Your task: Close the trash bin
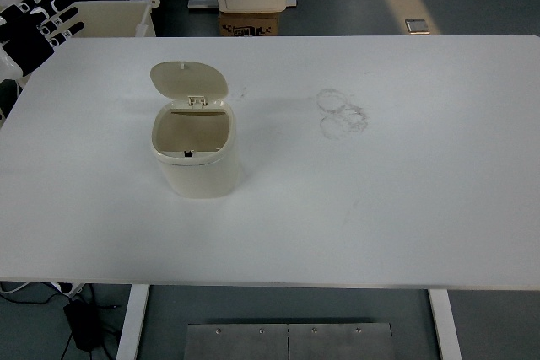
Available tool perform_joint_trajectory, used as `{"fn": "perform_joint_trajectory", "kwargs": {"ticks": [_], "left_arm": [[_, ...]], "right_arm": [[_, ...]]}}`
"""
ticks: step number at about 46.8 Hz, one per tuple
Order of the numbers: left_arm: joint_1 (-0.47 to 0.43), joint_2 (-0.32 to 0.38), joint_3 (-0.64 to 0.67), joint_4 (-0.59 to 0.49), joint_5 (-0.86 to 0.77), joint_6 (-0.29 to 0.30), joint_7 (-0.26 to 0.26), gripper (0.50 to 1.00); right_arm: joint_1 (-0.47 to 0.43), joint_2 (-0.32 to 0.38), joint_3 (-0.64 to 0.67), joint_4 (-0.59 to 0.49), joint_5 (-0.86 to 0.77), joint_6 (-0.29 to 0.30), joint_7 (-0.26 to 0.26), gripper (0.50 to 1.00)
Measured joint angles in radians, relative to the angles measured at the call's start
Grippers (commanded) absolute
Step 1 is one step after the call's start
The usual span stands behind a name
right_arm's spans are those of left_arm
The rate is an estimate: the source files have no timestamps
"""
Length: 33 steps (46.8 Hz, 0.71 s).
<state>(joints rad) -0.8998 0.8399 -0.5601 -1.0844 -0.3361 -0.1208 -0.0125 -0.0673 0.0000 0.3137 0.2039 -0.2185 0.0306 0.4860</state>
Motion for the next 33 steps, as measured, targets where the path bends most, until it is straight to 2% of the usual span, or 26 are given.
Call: {"fn": "perform_joint_trajectory", "kwargs": {"ticks": [14, 22, 28, 33], "left_arm": [[-0.167, 0.078, 0.043, -0.086, 0.0, 0.019, 0.104, 1.0], [-0.304, 0.085, 0.212, -0.123, 0.0, 0.023, 0.125, 1.0], [-0.445, 0.077, 0.38, -0.133, 0.002, 0.023, 0.126, 1.0], [-0.515, 0.074, 0.469, -0.165, 0.002, 0.023, 0.127, 1.0]], "right_arm": [[0.001, 0.0, -0.001, 0.0, -0.001, 0.0, 0.0, 0.991], [0.003, 0.0, -0.001, 0.0, -0.001, 0.0, 0.0, 0.991], [0.003, 0.0, 0.0, 0.0, -0.001, 0.0, 0.0, 0.991], [0.003, 0.0, 0.0, 0.0, -0.001, 0.0, 0.0, 0.991]]}}
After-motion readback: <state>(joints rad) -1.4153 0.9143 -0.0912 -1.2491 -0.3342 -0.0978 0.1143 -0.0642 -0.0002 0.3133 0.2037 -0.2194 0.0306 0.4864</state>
